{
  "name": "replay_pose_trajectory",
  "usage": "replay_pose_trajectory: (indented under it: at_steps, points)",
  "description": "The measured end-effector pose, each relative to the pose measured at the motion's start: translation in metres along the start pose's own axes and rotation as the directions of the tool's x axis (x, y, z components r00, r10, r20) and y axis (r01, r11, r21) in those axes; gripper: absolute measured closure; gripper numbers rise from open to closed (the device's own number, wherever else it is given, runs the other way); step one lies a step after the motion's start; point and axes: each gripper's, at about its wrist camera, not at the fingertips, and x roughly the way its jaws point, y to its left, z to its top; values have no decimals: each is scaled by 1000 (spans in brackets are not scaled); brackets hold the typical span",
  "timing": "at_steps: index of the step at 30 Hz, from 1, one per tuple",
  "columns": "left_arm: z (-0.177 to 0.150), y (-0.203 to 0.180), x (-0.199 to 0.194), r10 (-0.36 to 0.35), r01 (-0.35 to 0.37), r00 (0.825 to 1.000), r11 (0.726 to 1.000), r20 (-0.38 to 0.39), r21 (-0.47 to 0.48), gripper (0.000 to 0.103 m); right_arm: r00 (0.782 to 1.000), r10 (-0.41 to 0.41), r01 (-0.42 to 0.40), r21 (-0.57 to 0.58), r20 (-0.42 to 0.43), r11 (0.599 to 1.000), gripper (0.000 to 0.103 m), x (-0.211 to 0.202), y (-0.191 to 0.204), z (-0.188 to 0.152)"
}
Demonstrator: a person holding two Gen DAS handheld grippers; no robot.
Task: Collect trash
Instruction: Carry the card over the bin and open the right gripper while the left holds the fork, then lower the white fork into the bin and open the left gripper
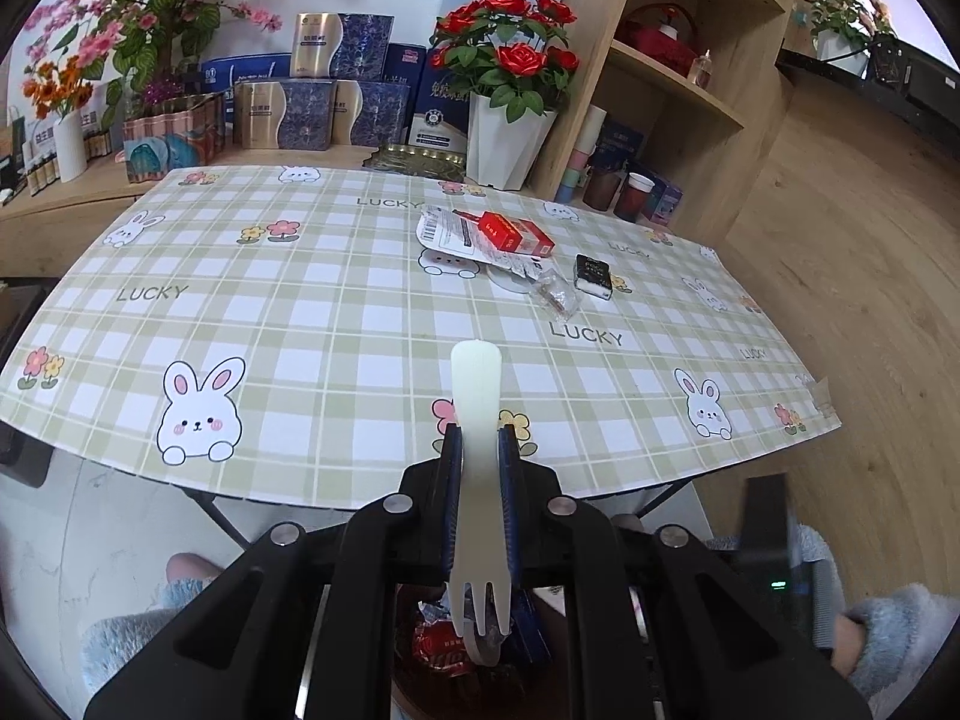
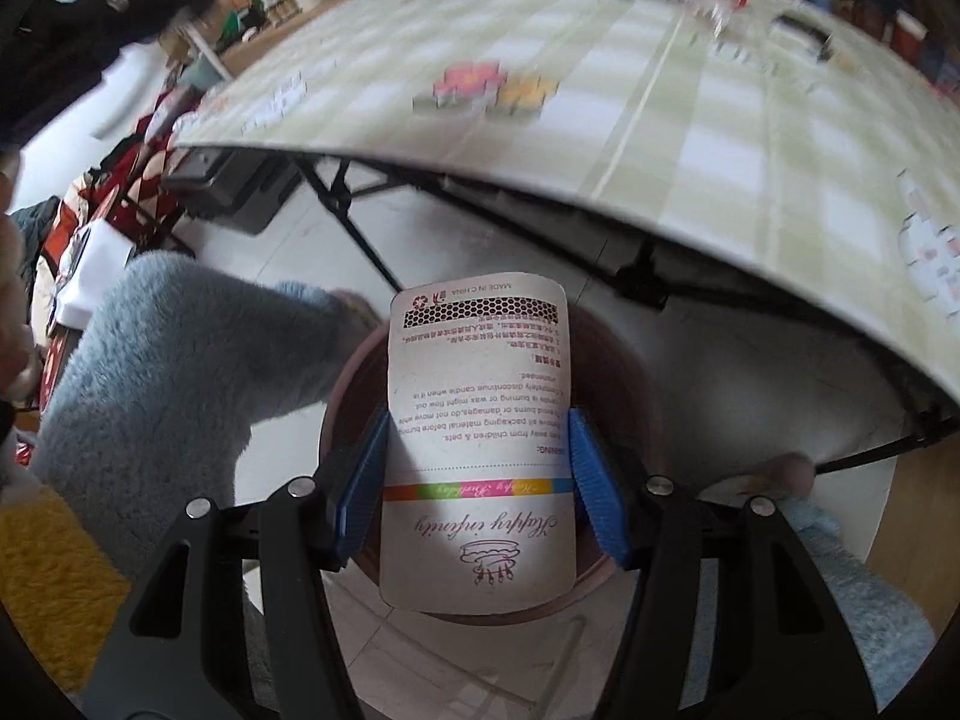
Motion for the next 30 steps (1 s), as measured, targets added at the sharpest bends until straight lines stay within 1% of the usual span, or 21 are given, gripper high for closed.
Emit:
replay_pose_trajectory:
  at_steps: [3,5,14,17,18,19,21,23,24,27,30]
  points:
    - [-5,3,-2,2,-2,1000,1000,-4,-8,91,998,-15,15,1,-61,1000,42,22,0,-1]
    - [-7,5,-3,2,-2,1000,1000,-6,-13,91,997,-8,10,17,-79,1000,41,30,-2,-1]
    - [-14,10,1,-5,5,1000,999,-20,-32,91,993,8,-2,53,-114,999,34,42,-12,0]
    - [-14,10,1,-5,5,1000,999,-20,-31,91,994,8,-2,58,-105,998,33,38,-12,-1]
    - [-15,9,1,-6,5,1000,1000,-20,-30,91,995,8,-2,60,-97,998,30,37,-12,1]
    - [-15,9,2,-5,5,1000,1000,-21,-29,91,996,8,-3,61,-85,998,23,35,-13,2]
    - [-16,8,2,-4,3,1000,1000,-23,-26,91,999,10,-7,63,-54,998,16,29,-12,3]
    - [-17,7,3,-4,4,1000,1000,-26,-24,91,1000,-1,3,65,-22,998,14,19,-10,5]
    - [-17,7,3,-4,3,1000,1000,-27,-22,91,1000,-8,8,67,0,998,9,14,-10,5]
    - [-19,5,4,-8,7,999,1000,-33,-17,91,994,-44,34,94,104,995,7,-9,-10,6]
    - [-20,3,7,-20,20,999,1000,-44,-6,91,974,-91,67,119,208,991,6,-34,-14,5]
